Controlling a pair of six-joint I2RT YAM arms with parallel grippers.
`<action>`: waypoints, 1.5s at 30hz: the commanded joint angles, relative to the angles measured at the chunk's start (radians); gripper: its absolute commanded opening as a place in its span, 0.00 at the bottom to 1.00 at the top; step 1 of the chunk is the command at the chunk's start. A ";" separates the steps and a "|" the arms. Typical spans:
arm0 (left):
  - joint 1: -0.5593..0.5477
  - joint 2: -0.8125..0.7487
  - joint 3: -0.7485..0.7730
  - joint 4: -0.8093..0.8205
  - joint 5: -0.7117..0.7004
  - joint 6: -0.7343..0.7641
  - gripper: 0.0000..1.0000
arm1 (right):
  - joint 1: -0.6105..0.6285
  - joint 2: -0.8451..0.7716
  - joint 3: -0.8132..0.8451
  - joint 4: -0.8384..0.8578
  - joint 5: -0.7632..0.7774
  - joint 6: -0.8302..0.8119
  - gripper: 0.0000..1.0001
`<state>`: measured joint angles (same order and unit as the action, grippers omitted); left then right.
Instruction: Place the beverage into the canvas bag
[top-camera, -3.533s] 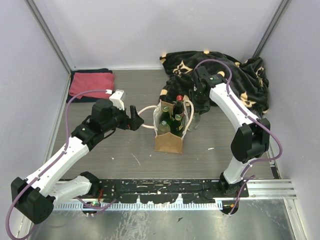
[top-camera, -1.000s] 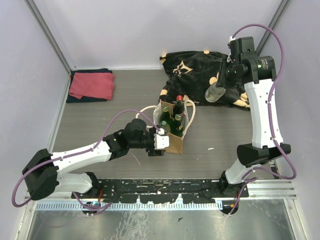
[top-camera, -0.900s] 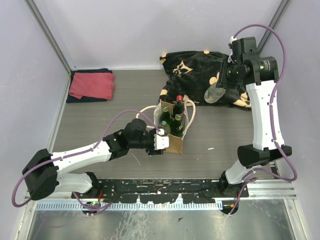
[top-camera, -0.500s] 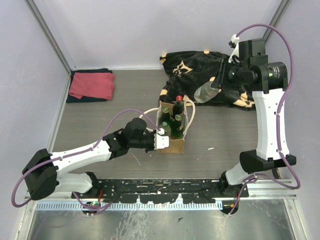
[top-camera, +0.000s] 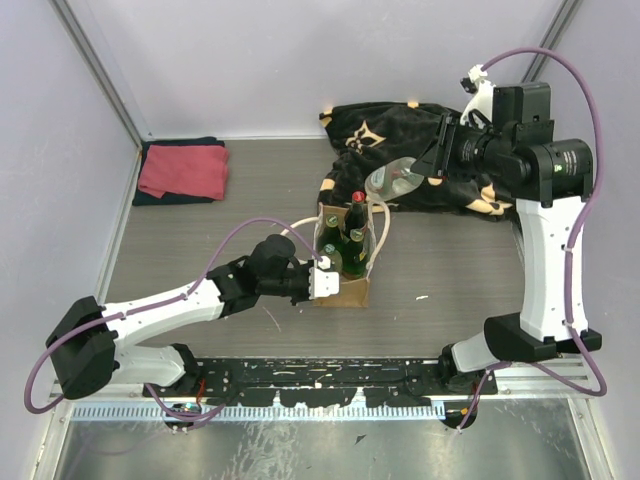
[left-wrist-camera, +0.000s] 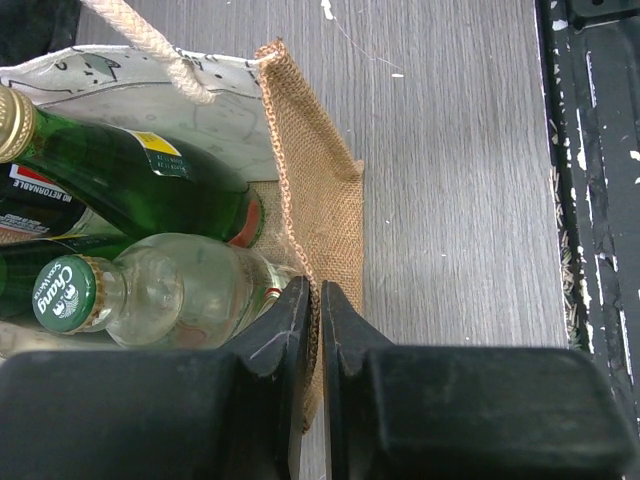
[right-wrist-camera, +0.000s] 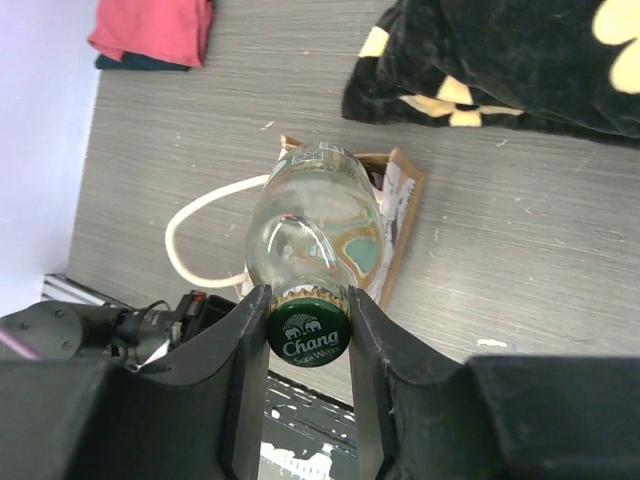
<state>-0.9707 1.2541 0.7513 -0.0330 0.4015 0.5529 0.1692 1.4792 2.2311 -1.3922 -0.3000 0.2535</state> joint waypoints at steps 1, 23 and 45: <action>-0.015 0.008 0.031 -0.053 0.068 -0.015 0.16 | 0.005 -0.098 -0.024 0.231 -0.139 0.048 0.01; -0.016 0.050 0.066 -0.084 0.063 -0.011 0.15 | 0.382 -0.012 -0.133 0.121 0.126 0.020 0.01; -0.016 0.066 0.126 -0.120 0.063 -0.023 0.07 | 0.458 -0.086 -0.393 0.173 0.217 0.039 0.01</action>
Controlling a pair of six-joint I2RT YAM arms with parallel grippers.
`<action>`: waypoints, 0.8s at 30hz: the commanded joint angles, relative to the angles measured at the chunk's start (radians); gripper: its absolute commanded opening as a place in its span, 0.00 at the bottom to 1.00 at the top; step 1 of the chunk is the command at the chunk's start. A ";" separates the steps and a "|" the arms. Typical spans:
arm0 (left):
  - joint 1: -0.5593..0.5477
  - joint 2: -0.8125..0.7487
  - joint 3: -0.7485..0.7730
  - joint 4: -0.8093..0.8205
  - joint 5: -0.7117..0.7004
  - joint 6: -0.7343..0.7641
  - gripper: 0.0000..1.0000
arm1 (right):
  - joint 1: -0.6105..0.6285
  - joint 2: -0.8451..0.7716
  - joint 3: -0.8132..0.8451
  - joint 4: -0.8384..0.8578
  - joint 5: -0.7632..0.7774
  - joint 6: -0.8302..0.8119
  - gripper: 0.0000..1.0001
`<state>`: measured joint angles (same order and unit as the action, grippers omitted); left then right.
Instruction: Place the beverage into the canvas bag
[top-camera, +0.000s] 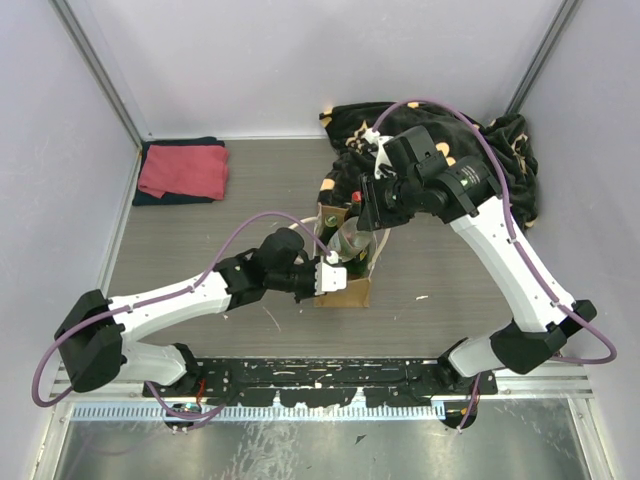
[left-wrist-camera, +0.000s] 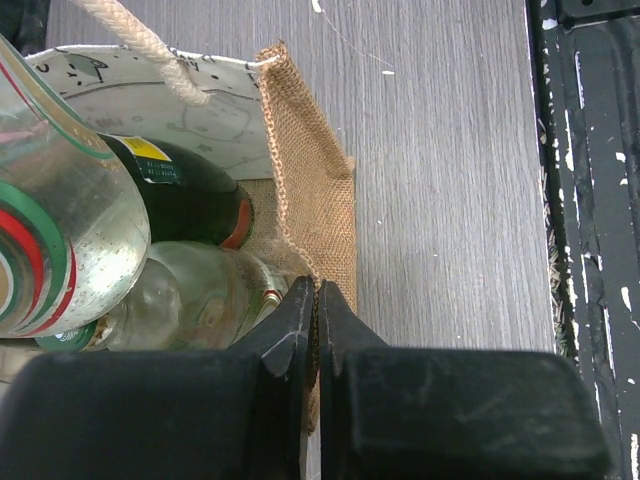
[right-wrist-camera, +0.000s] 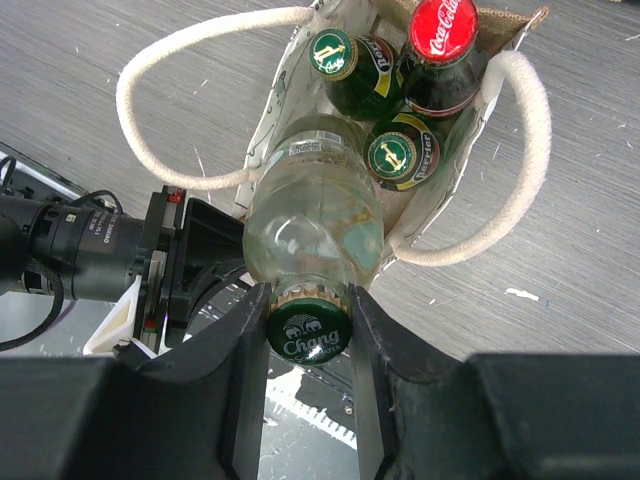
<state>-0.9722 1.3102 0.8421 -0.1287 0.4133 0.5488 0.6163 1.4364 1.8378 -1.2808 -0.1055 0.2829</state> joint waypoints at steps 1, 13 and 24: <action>-0.014 0.010 0.035 -0.025 0.053 -0.019 0.07 | 0.013 -0.048 0.000 0.058 0.023 0.011 0.01; -0.014 0.023 0.044 -0.023 0.050 -0.021 0.07 | 0.037 -0.077 0.016 0.018 0.037 0.024 0.01; -0.015 0.031 0.041 -0.023 0.045 -0.017 0.07 | 0.054 -0.100 -0.023 0.018 0.047 0.034 0.01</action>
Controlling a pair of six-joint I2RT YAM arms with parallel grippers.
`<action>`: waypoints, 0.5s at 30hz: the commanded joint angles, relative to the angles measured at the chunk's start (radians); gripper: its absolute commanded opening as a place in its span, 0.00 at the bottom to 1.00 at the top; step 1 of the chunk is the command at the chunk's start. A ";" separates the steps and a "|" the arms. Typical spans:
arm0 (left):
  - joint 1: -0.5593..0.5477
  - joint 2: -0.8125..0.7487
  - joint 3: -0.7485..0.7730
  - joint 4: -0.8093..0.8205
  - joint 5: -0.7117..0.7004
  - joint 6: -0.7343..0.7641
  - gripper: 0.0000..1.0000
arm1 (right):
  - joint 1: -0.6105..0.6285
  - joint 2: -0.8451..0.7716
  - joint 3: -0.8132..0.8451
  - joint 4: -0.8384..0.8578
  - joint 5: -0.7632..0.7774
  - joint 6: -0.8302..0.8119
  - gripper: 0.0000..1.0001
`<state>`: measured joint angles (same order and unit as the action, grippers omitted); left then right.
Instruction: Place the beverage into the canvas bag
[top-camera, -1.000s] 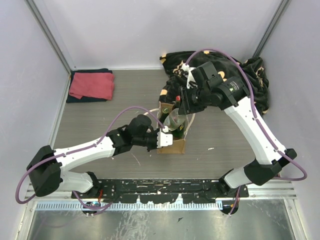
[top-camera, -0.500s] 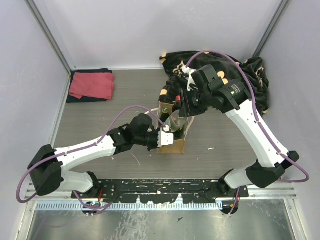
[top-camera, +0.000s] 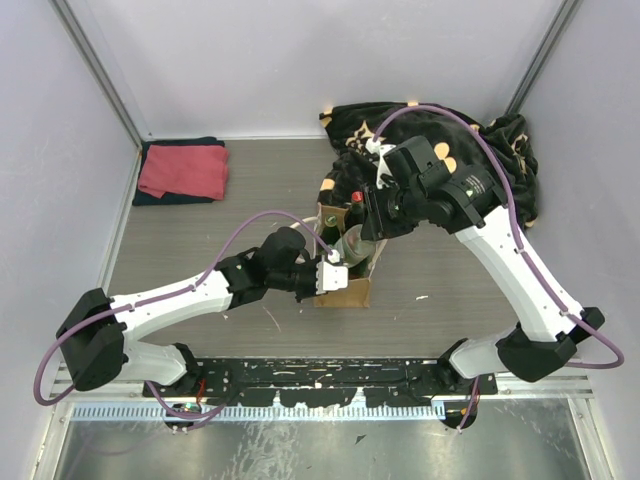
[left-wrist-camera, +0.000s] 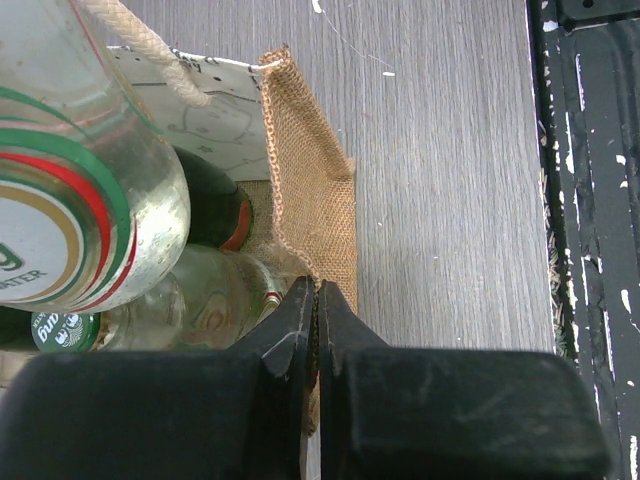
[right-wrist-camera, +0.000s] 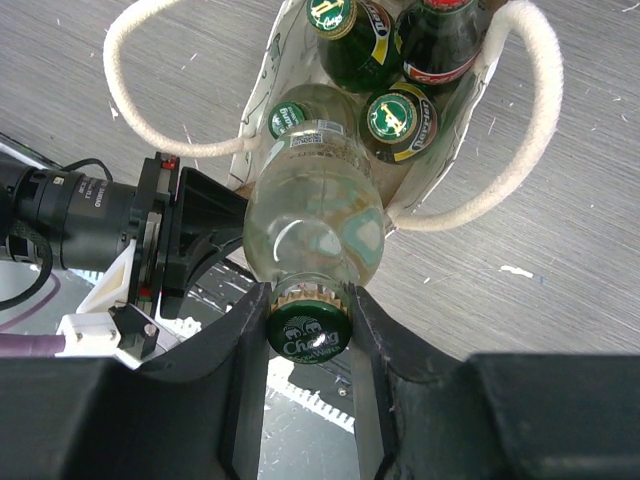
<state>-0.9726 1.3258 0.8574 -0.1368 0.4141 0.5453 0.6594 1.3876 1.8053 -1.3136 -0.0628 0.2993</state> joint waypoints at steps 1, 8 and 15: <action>-0.013 0.016 0.027 -0.015 0.043 -0.013 0.07 | 0.013 -0.053 0.009 0.050 0.004 0.018 0.01; -0.015 0.027 0.038 -0.015 0.048 -0.015 0.07 | 0.021 -0.070 -0.006 0.048 0.009 0.024 0.01; -0.014 0.030 0.063 -0.028 0.049 -0.025 0.06 | 0.021 -0.068 -0.075 0.083 0.011 0.015 0.01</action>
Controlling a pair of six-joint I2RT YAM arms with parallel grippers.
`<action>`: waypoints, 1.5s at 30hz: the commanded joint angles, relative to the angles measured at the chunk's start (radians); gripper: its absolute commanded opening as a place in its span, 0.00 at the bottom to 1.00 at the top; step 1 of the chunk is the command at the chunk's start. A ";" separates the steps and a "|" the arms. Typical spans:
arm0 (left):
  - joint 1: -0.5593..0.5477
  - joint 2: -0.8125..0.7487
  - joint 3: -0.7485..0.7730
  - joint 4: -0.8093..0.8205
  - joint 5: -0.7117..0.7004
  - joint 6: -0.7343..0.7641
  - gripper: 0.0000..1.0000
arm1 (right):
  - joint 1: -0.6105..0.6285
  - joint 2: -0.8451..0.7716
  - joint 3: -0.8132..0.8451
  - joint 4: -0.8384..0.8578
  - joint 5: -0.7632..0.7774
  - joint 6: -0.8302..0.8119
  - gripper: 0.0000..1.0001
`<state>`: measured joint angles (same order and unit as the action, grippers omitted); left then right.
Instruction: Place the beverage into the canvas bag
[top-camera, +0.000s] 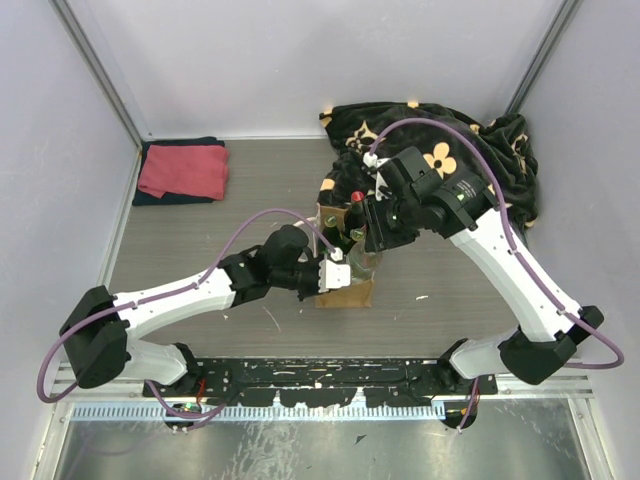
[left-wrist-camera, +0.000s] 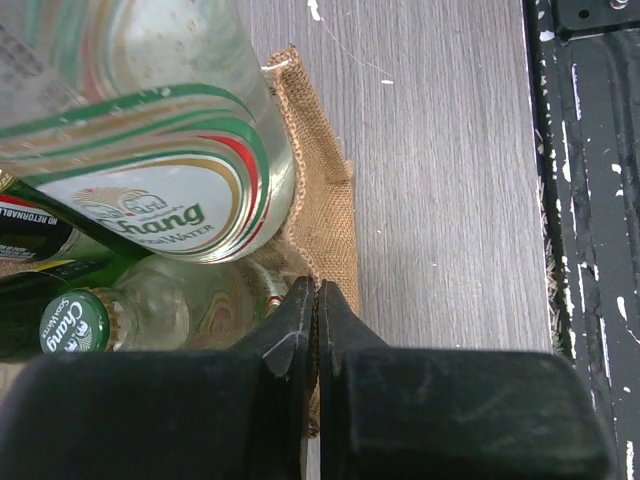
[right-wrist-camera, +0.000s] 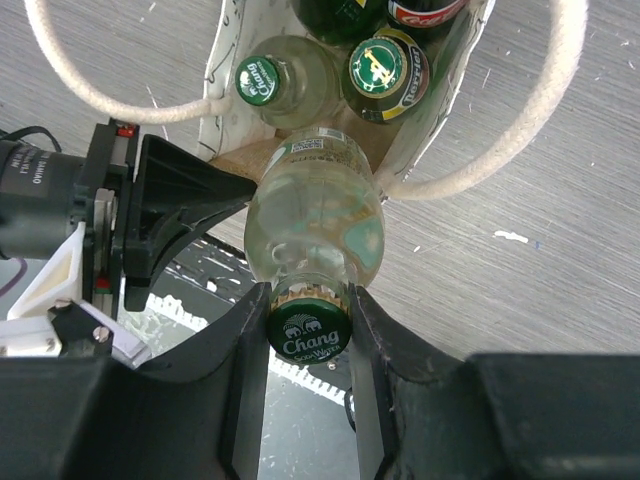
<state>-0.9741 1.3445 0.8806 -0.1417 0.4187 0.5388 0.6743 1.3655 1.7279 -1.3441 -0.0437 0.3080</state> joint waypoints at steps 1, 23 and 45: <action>-0.013 0.010 0.047 -0.030 0.047 -0.021 0.05 | 0.006 -0.038 0.001 0.118 -0.007 0.002 0.01; -0.012 -0.042 0.112 -0.062 0.067 -0.106 0.00 | 0.020 0.118 -0.147 0.224 0.057 -0.033 0.01; -0.013 -0.067 0.088 -0.053 0.077 -0.133 0.00 | 0.115 0.134 -0.418 0.402 0.121 0.076 0.01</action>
<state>-0.9741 1.3407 0.9360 -0.2314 0.4206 0.4328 0.7780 1.4944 1.3525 -1.0431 0.0834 0.3439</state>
